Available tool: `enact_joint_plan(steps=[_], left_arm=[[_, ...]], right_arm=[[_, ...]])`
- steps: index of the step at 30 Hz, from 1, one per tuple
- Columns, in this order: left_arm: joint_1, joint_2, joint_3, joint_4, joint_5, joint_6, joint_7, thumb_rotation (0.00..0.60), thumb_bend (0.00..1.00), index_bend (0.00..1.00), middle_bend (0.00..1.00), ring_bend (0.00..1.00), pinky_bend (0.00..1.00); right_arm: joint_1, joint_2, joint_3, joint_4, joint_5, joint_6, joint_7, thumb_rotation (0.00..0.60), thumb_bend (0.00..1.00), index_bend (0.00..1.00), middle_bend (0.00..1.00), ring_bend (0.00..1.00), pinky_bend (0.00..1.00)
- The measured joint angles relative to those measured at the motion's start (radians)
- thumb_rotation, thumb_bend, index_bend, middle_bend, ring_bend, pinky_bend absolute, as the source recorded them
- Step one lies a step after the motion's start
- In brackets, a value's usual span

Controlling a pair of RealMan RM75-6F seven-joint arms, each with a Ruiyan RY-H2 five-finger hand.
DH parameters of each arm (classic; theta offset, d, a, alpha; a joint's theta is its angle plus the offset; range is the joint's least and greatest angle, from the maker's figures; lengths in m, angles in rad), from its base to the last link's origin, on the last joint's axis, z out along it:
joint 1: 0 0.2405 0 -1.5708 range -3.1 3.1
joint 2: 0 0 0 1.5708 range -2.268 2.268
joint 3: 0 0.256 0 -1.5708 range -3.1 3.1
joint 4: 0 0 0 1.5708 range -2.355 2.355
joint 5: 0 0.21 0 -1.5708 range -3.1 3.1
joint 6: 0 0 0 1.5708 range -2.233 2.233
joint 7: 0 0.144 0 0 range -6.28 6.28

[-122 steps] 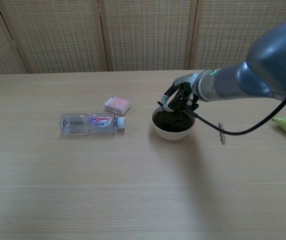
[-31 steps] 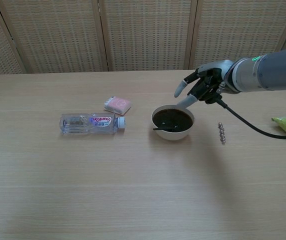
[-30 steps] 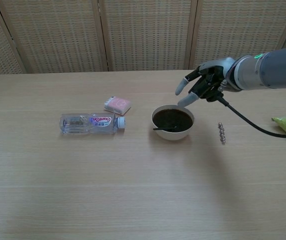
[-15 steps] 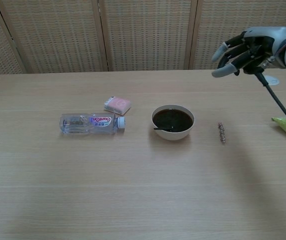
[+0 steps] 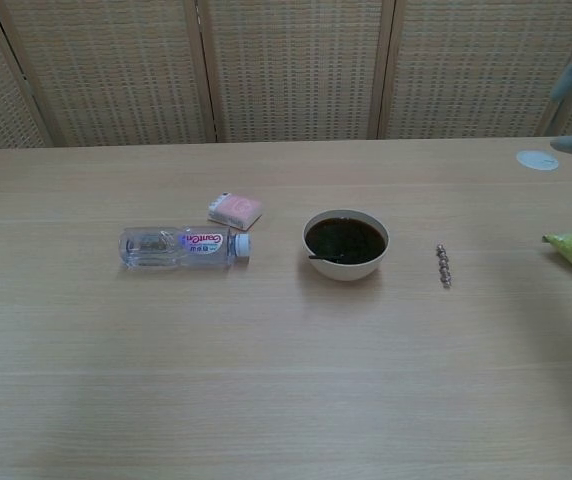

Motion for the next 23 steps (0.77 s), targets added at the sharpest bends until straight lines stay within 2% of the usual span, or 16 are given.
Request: enact_joint_plan(steps=[6, 13, 18, 23], left_arm=[[0.011, -0.001, 0.000, -0.001, 0.003, 0.018, -0.004, 0.600, 0.31, 0.00, 0.00, 0.00, 0.00], [0.022, -0.001, 0.008, -0.005, 0.011, 0.030, -0.002, 0.600, 0.31, 0.00, 0.00, 0.00, 0.00], [0.026, -0.005, 0.013, -0.009, 0.015, 0.031, 0.002, 0.600, 0.31, 0.00, 0.00, 0.00, 0.00], [0.028, -0.010, 0.014, -0.009, 0.017, 0.031, 0.010, 0.600, 0.31, 0.00, 0.00, 0.00, 0.00]], right_arm=[[-0.071, -0.007, -0.060, 0.012, -0.081, 0.081, -0.102, 0.600, 0.35, 0.39, 0.24, 0.15, 0.38], [-0.159, -0.012, -0.115, 0.022, -0.145, 0.145, -0.162, 0.600, 0.35, 0.37, 0.19, 0.08, 0.23], [-0.216, -0.012, -0.149, 0.025, -0.173, 0.171, -0.198, 0.600, 0.35, 0.36, 0.17, 0.05, 0.19], [-0.264, -0.018, -0.168, 0.031, -0.202, 0.195, -0.209, 0.600, 0.35, 0.35, 0.17, 0.05, 0.19]])
